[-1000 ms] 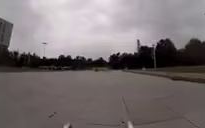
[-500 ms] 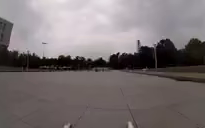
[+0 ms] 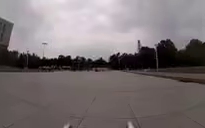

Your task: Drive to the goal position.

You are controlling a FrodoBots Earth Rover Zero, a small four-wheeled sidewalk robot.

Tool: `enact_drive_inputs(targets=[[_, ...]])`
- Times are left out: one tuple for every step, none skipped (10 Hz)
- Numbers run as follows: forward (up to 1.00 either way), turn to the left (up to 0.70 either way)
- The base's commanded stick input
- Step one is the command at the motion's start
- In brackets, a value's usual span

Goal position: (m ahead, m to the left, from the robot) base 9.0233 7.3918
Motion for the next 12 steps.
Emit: enact_drive_inputs(targets=[[0.7,0.0],[0.7,0.0],[0.7,0.0],[0.7,0.0],[0.7,0.0],[0.7,0.0],[0.7,0.0],[0.7,0.0],[0.7,0.0],[0.7,0.0],[0.7,0.0],[0.7,0.0]])
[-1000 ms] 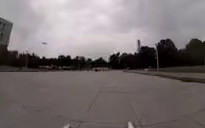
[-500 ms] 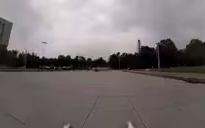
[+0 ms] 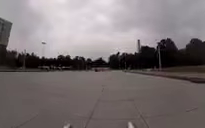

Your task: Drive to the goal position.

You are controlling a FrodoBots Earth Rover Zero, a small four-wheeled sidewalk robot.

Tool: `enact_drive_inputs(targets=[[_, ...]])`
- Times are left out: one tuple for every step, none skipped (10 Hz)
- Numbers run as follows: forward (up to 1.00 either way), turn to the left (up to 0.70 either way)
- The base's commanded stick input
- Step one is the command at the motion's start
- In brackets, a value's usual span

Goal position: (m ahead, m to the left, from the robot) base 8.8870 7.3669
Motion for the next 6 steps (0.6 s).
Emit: enact_drive_inputs(targets=[[0.7,0.0],[0.7,0.0],[0.7,0.0],[0.7,0.0],[0.7,0.0],[0.7,0.0]])
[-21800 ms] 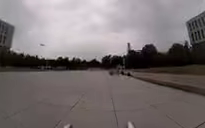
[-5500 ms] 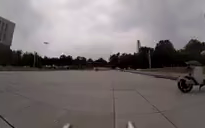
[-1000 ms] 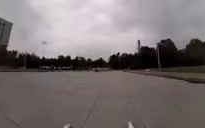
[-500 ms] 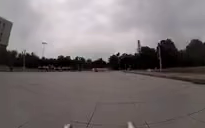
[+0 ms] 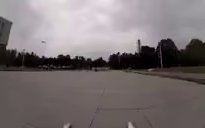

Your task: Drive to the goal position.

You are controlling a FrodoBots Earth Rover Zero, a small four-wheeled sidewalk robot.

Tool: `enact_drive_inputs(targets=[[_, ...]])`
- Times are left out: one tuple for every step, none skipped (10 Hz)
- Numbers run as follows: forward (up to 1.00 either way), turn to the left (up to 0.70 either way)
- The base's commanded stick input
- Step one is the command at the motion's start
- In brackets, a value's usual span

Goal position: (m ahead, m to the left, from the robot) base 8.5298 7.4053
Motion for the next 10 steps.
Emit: enact_drive_inputs(targets=[[0.7,0.0],[0.7,0.0],[0.7,0.0],[0.7,0.0],[0.7,0.0],[0.7,0.0],[0.7,0.0],[0.7,0.0],[0.7,0.0],[0.7,0.0]])
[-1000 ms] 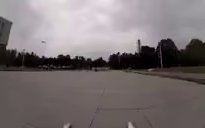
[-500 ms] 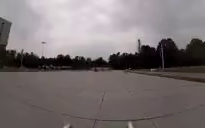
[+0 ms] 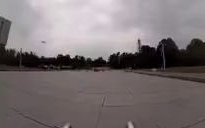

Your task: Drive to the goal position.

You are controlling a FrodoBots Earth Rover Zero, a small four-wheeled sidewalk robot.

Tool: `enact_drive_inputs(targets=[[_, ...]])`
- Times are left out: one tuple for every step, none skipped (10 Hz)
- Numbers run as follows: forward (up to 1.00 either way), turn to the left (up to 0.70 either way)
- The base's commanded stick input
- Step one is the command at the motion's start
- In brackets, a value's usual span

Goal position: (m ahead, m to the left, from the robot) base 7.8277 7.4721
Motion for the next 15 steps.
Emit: enact_drive_inputs(targets=[[0.7,0.0],[0.7,0.0],[0.7,0.0],[0.7,0.0],[0.7,0.0],[0.7,0.0],[0.7,0.0],[0.7,0.0],[0.7,0.0],[0.7,0.0],[0.7,0.0],[0.7,0.0],[0.7,0.0],[0.7,0.0],[0.7,0.0]])
